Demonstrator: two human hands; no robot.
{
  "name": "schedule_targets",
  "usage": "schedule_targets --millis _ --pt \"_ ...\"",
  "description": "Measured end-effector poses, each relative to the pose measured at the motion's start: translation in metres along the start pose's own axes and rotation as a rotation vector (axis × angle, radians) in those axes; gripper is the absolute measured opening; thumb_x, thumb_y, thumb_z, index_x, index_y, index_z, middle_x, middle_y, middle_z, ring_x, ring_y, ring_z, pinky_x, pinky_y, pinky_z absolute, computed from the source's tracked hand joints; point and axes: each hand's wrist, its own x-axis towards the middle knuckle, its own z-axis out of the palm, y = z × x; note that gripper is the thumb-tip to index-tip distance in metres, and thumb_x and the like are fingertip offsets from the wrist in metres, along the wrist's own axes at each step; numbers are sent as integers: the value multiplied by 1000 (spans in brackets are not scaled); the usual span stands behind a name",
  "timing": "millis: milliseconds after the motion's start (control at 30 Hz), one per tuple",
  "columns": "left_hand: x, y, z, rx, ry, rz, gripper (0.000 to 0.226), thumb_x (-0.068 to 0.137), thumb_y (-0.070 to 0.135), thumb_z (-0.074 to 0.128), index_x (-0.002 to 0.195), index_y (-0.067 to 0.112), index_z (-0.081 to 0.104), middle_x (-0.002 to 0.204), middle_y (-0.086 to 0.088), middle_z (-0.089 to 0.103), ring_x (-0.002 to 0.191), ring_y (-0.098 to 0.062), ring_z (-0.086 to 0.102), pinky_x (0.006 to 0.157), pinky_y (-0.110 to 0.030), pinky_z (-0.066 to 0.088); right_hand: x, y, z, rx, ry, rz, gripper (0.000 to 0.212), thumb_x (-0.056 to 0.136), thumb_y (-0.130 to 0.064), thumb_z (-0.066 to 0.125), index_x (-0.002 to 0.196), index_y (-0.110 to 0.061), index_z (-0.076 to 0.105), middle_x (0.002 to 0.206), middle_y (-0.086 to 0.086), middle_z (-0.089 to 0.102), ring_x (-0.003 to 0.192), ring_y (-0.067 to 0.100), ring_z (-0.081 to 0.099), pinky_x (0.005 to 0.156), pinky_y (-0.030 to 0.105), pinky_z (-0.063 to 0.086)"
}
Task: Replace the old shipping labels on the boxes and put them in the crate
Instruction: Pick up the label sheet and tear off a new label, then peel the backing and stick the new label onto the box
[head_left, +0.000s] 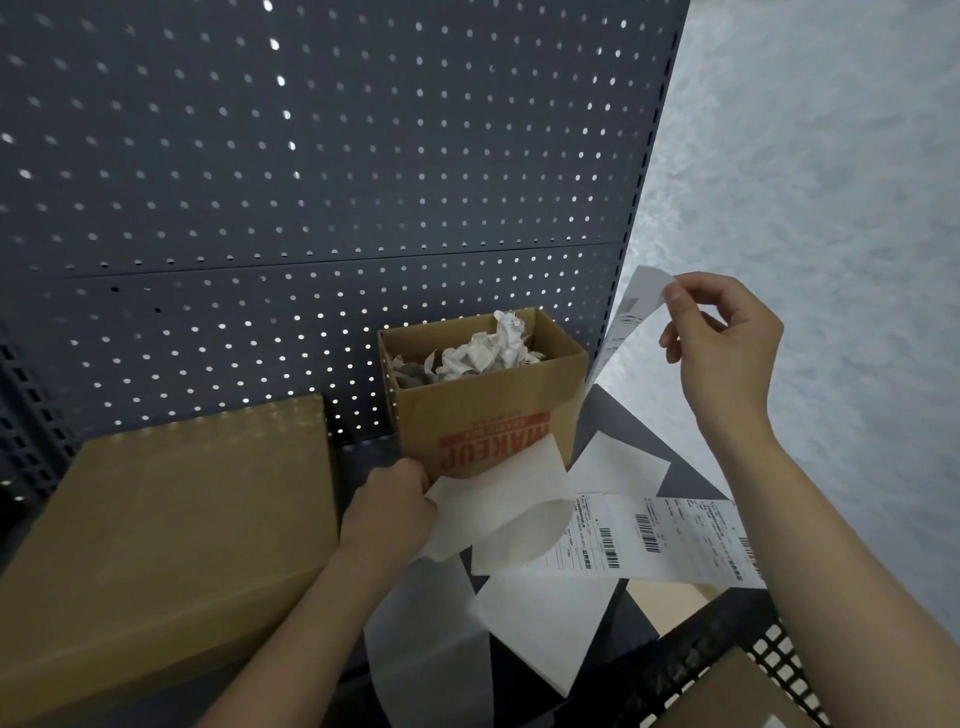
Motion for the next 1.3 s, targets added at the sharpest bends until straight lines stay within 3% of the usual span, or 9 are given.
schedule_targets --millis 167,367,533,600,700,767,900,1133,1300 --pt "-9 9 -4 34 -9 26 12 87 32 57 92 22 62 90 1 60 78 -18 60 73 -35 55 -5 -3 6 3 -141 -15 6 93 -10 63 91 -8 68 83 -7 65 52 17 51 49 24 43" --pt "-15 18 -12 -85 -5 126 11 89 24 64 98 20 69 101 3 64 92 -14 61 84 -31 53 -11 -4 21 41 -271 -16 5 92 -5 63 92 -3 67 81 7 61 51 14 50 49 22 42" --pt "-20 17 -25 -285 74 174 17 96 17 55 91 24 69 84 13 63 73 -2 59 60 -10 42 -14 0 31 54 -376 -5 4 91 -6 65 93 -3 68 72 -1 62 50 12 50 50 22 44" --pt "-23 19 -39 -429 130 180 23 98 17 50 89 26 70 75 13 65 65 -4 61 57 -16 45 -14 -1 36 57 -413 -16 3 91 -6 66 91 -6 68 70 -4 62 50 14 50 52 24 44" --pt "-31 21 -64 -599 260 174 26 99 22 47 89 27 70 77 13 68 73 -8 64 64 -31 51 -16 -6 47 71 -464 -47 6 90 -6 66 87 -10 68 64 -10 63 50 14 50 52 22 44" --pt "-36 21 -78 -594 341 191 23 99 26 48 90 25 69 81 11 69 76 -9 63 68 -31 51 -17 -10 54 99 -488 -58 6 90 -6 66 87 -10 68 62 -11 63 50 11 51 52 19 43" --pt "-38 14 -97 -694 352 171 15 95 22 58 89 15 70 81 6 71 64 2 58 59 -16 42 -20 -16 72 167 -504 -51 5 90 -8 67 89 -12 70 67 -9 66 53 15 53 55 27 45" --pt "-35 -30 -114 -731 456 83 5 90 8 64 86 10 67 77 -10 70 68 -18 64 65 -43 53 -38 -24 111 183 -537 -51 7 91 -7 66 89 -13 69 68 -9 67 50 12 53 51 21 45" --pt "-41 -62 -132 -815 477 21 5 93 7 60 89 6 63 82 -16 72 73 -27 67 71 -40 56 -56 -25 146 157 -571 31 5 91 -9 66 93 -13 68 72 -3 69 51 10 54 50 20 48"
